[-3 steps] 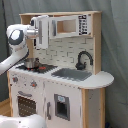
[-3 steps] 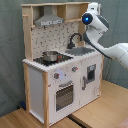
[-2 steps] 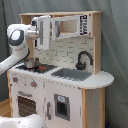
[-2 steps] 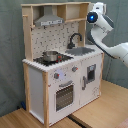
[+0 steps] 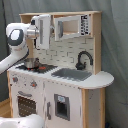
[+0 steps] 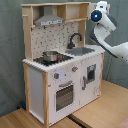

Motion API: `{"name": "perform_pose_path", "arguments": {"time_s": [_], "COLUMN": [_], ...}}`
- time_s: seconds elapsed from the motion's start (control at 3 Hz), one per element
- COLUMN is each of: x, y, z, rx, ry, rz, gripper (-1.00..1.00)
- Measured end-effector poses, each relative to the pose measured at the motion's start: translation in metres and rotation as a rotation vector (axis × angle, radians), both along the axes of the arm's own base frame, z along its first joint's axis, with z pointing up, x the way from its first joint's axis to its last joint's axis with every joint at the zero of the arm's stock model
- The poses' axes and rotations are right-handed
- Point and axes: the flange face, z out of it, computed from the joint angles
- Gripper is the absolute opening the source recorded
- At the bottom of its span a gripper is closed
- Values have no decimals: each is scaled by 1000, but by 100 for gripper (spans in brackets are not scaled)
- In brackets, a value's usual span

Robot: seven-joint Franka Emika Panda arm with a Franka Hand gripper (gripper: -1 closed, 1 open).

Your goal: Play with the kitchen

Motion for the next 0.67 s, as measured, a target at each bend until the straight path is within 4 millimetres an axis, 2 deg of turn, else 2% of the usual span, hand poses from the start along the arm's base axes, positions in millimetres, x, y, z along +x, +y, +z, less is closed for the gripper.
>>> {"name": "perform_pose_path", "arguments": {"time_s": [0.67], "x": [-3], "y": [40], "z": [5], "rx": [-93], "ry": [-40], "rz": [156], "gripper": [100]}}
